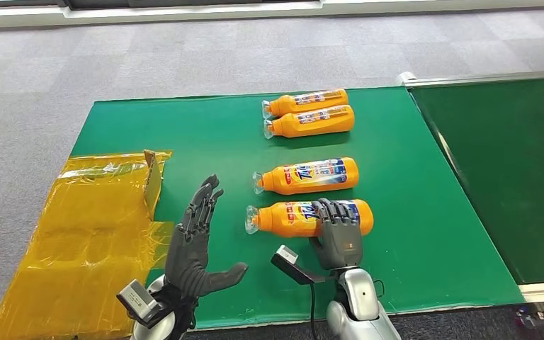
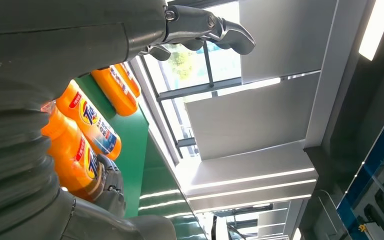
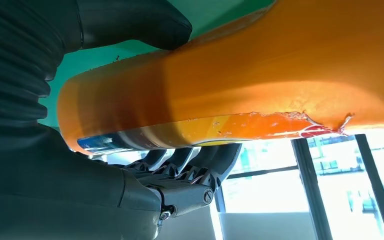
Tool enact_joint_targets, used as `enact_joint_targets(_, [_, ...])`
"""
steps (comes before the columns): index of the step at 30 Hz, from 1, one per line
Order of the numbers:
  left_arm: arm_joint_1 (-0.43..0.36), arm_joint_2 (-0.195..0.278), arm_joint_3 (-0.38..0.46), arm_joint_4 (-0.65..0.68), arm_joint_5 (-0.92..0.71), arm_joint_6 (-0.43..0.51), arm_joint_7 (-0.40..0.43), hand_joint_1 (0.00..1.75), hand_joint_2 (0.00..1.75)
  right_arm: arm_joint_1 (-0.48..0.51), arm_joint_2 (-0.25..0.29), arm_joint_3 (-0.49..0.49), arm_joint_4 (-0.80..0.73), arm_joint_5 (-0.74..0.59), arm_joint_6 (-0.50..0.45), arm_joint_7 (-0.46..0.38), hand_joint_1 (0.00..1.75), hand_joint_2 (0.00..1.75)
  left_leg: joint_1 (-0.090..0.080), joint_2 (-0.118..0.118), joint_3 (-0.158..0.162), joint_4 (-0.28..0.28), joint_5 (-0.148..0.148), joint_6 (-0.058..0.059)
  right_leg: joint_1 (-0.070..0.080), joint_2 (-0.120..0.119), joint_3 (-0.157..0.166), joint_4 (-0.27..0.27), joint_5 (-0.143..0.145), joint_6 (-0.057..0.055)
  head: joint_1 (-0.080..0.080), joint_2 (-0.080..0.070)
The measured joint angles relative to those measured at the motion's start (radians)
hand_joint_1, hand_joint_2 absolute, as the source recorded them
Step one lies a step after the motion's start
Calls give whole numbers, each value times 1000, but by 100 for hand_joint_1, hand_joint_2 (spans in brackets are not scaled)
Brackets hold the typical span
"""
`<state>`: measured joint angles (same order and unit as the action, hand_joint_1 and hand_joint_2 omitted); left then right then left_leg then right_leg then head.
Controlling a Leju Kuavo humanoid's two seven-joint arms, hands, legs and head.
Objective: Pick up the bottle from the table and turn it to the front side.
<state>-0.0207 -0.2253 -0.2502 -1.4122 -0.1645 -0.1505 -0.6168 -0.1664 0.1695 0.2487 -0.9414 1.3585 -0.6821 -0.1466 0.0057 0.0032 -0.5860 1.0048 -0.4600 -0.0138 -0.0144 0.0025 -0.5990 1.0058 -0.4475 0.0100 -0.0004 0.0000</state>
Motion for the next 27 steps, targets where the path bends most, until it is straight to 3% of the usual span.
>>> enact_joint_targets(5, [2,0,0,1,-1,2,0,0,175,25,-1,1,-43,-58,-8,-35,175,175,0,0,0,0,0,0,0,0,0,0,0,0,0,0])
enact_joint_targets(11, [2,0,0,5,-1,2,0,0,175,49,-3,13,-90,-400,-14,-261,175,175,0,0,0,0,0,0,0,0,0,0,0,0,0,0])
enact_joint_targets(17, [1,0,0,15,-1,2,0,0,175,61,-6,25,-110,-587,-10,-399,175,175,0,0,0,0,0,0,0,0,-1,0,0,0,0,0])
enact_joint_targets(27, [-1,0,-1,25,0,3,-1,0,175,64,-6,28,-122,-674,5,-459,175,175,0,0,0,0,0,0,0,0,-1,0,0,0,0,0])
